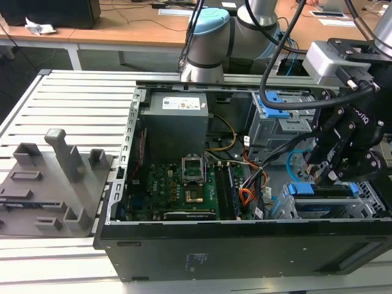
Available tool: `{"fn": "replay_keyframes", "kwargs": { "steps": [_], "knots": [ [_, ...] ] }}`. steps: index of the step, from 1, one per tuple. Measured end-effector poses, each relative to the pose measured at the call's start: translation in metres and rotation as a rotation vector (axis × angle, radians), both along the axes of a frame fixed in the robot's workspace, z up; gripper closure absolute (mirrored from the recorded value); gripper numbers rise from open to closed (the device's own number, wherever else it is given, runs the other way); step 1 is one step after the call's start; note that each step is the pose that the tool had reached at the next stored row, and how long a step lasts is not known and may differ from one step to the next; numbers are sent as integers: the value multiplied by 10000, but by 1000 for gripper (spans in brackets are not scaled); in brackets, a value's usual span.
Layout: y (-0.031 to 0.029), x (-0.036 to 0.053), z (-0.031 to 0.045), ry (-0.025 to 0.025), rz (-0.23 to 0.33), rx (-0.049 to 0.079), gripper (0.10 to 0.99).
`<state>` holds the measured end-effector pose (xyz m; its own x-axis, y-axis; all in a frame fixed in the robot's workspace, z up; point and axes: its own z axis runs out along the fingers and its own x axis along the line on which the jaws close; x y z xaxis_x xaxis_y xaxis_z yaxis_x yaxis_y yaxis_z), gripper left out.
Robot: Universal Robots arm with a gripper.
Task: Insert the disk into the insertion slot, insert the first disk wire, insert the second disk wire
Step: 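Insert the disk into the insertion slot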
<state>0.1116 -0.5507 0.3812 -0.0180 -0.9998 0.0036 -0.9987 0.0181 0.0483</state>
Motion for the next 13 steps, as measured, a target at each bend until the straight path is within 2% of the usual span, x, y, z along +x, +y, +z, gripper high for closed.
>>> {"fn": "replay_keyframes", "kwargs": {
  "steps": [2, 7, 13],
  "knots": [
    [0, 0, -3, 0, 0, 1, 663],
    [0, 0, -6, 0, 0, 1, 969],
    [0, 0, -11, -1, 0, 1, 980]
  ]
}}
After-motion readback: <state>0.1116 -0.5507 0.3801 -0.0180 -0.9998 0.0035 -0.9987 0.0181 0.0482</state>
